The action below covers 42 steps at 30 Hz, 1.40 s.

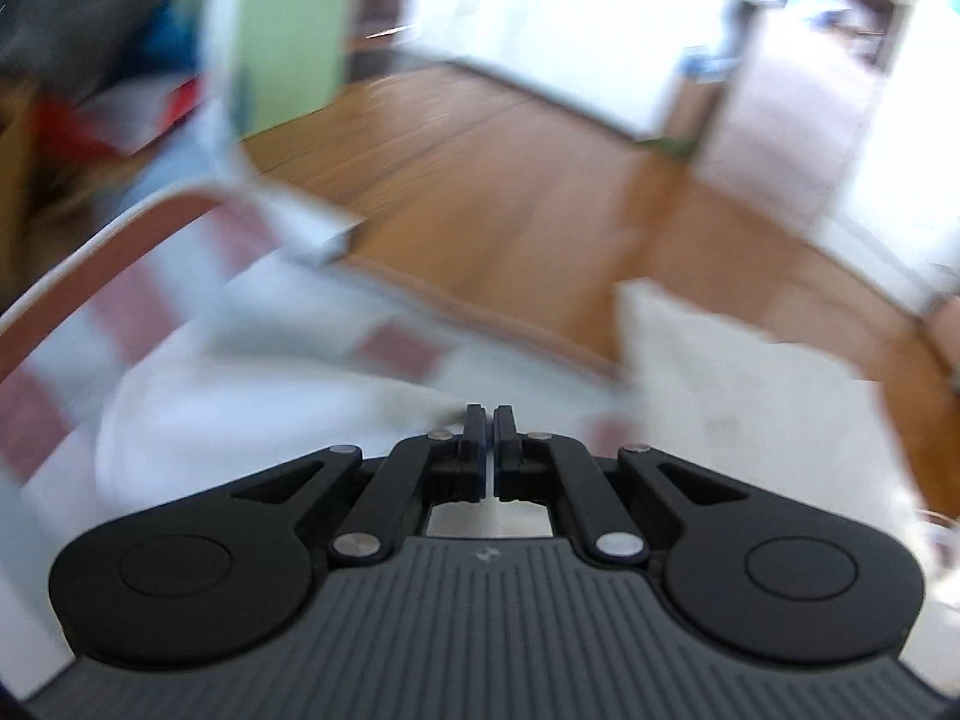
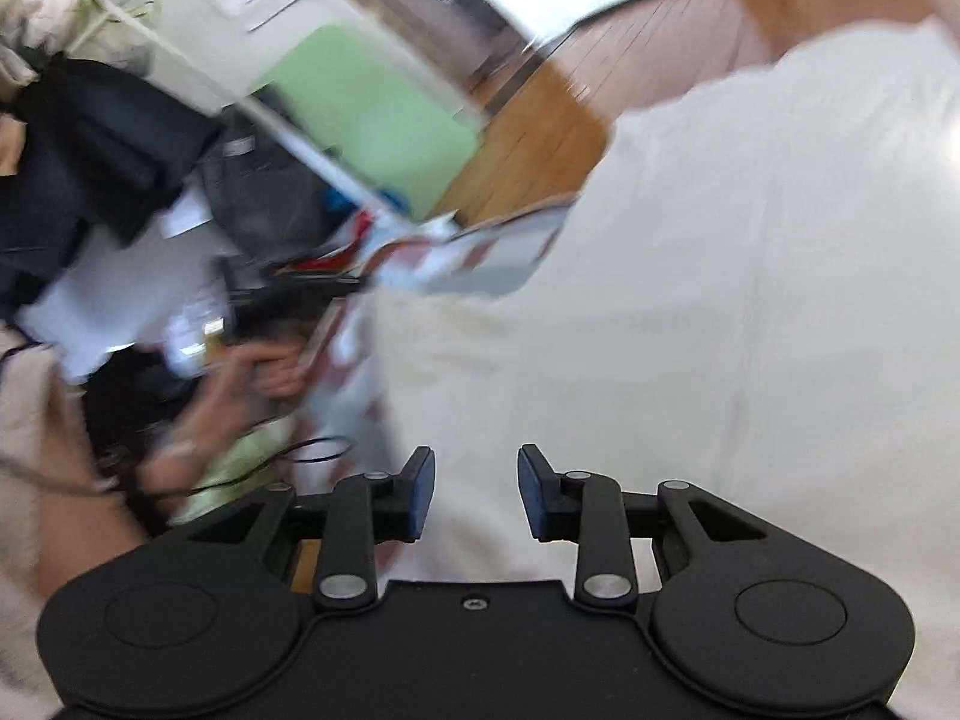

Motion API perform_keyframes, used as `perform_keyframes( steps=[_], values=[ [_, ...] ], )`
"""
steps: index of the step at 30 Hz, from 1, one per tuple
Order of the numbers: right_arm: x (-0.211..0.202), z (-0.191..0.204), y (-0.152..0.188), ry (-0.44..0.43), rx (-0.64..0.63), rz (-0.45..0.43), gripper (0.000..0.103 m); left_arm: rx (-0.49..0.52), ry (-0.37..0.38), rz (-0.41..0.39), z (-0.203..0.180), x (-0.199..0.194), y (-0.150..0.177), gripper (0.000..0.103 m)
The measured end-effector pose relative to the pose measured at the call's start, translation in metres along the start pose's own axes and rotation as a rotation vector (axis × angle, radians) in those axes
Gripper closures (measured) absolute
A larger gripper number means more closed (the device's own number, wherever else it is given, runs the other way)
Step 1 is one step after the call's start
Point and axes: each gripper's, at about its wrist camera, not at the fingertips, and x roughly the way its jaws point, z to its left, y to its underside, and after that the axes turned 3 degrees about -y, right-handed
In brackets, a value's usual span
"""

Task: Fold clothes

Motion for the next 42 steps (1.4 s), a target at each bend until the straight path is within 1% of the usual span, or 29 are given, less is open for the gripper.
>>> perform_keyframes(
  steps=[1, 2, 4, 5, 6, 7, 8, 10, 12, 13, 15, 17, 19, 20, 21, 22, 24, 25, 26, 28, 31, 33, 34, 36, 37, 38, 39, 40, 42],
  values=[
    [-0.005, -0.003, -0.006, 0.019, 0.020, -0.054, 0.067, 0.027, 0.070, -0.010, -0.025, -0.006, -0.003, 0.102],
    [-0.006, -0.003, -0.006, 0.090, 0.037, -0.098, 0.065, 0.073, 0.150, -0.010, -0.052, -0.011, -0.003, 0.102],
    [-0.006, -0.013, -0.004, 0.181, 0.101, -0.141, 0.063, 0.177, 0.331, 0.012, -0.110, -0.017, 0.003, 0.102],
    [-0.007, -0.019, -0.003, 0.217, 0.136, -0.159, 0.063, 0.219, 0.422, 0.076, -0.134, -0.014, 0.012, 0.101],
    [-0.009, -0.025, -0.001, 0.226, 0.175, -0.168, 0.063, 0.259, 0.511, 0.146, -0.158, -0.010, 0.022, 0.100],
    [-0.011, -0.032, 0.001, 0.222, 0.216, -0.173, 0.063, 0.296, 0.579, 0.242, -0.182, -0.002, 0.038, 0.098],
    [-0.012, -0.035, 0.004, 0.236, 0.230, -0.170, 0.063, 0.335, 0.603, 0.318, -0.201, 0.005, 0.056, 0.097],
    [-0.011, -0.036, 0.011, 0.285, 0.232, -0.159, 0.063, 0.479, 0.559, 0.401, -0.228, 0.015, 0.093, 0.097],
    [-0.011, -0.037, 0.017, 0.326, 0.227, -0.145, 0.063, 0.632, 0.478, 0.402, -0.238, 0.019, 0.122, 0.097],
    [-0.010, -0.038, 0.019, 0.338, 0.220, -0.136, 0.063, 0.697, 0.438, 0.397, -0.237, 0.021, 0.133, 0.093],
    [-0.009, -0.038, 0.020, 0.351, 0.205, -0.122, 0.063, 0.766, 0.358, 0.389, -0.229, 0.025, 0.140, 0.084],
    [-0.007, -0.040, 0.018, 0.341, 0.190, -0.113, 0.063, 0.816, 0.273, 0.367, -0.217, 0.030, 0.141, 0.071],
    [-0.001, -0.039, 0.012, 0.333, 0.146, -0.094, 0.063, 0.817, 0.192, 0.344, -0.205, 0.036, 0.136, 0.062],
    [0.008, -0.035, 0.005, 0.330, 0.096, -0.074, 0.063, 0.790, 0.168, 0.357, -0.198, 0.041, 0.133, 0.062],
    [0.016, -0.030, 0.000, 0.329, 0.037, -0.048, 0.063, 0.745, 0.167, 0.377, -0.191, 0.045, 0.132, 0.062],
    [0.026, -0.022, -0.006, 0.326, -0.048, -0.007, 0.063, 0.697, 0.169, 0.397, -0.183, 0.049, 0.132, 0.061],
    [0.054, 0.006, -0.003, 0.353, -0.309, 0.078, 0.063, 0.612, 0.163, 0.435, -0.170, 0.051, 0.133, 0.054],
    [0.068, 0.020, 0.000, 0.368, -0.446, 0.119, 0.062, 0.596, 0.158, 0.444, -0.166, 0.051, 0.137, 0.053],
    [0.080, 0.026, 0.002, 0.383, -0.518, 0.137, 0.058, 0.585, 0.154, 0.451, -0.163, 0.051, 0.141, 0.053],
    [0.102, 0.029, 0.003, 0.413, -0.598, 0.150, 0.054, 0.564, 0.145, 0.466, -0.157, 0.051, 0.149, 0.053],
    [0.133, 0.033, 0.006, 0.458, -0.717, 0.170, 0.054, 0.562, 0.124, 0.502, -0.149, 0.053, 0.157, 0.053],
    [0.155, 0.035, 0.007, 0.488, -0.797, 0.183, 0.049, 0.578, 0.132, 0.511, -0.148, 0.051, 0.161, 0.053],
    [0.165, 0.037, 0.008, 0.503, -0.837, 0.189, 0.050, 0.605, 0.133, 0.507, -0.149, 0.049, 0.163, 0.053],
    [0.168, 0.026, 0.002, 0.524, -0.828, 0.141, 0.055, 0.672, 0.120, 0.488, -0.155, 0.045, 0.168, 0.050],
    [0.162, 0.019, -0.003, 0.534, -0.783, 0.106, 0.074, 0.706, 0.106, 0.474, -0.158, 0.043, 0.171, 0.049],
    [0.150, 0.010, -0.010, 0.537, -0.690, 0.067, 0.094, 0.722, 0.094, 0.468, -0.160, 0.041, 0.173, 0.048],
    [0.134, 0.003, -0.016, 0.528, -0.590, 0.024, 0.094, 0.735, 0.083, 0.463, -0.162, 0.040, 0.176, 0.048],
    [0.111, -0.003, -0.020, 0.515, -0.484, -0.041, 0.094, 0.747, 0.072, 0.458, -0.164, 0.038, 0.178, 0.048],
    [0.067, -0.015, -0.022, 0.523, -0.307, -0.148, 0.094, 0.733, 0.084, 0.454, -0.165, 0.037, 0.178, 0.048]
  ],
)
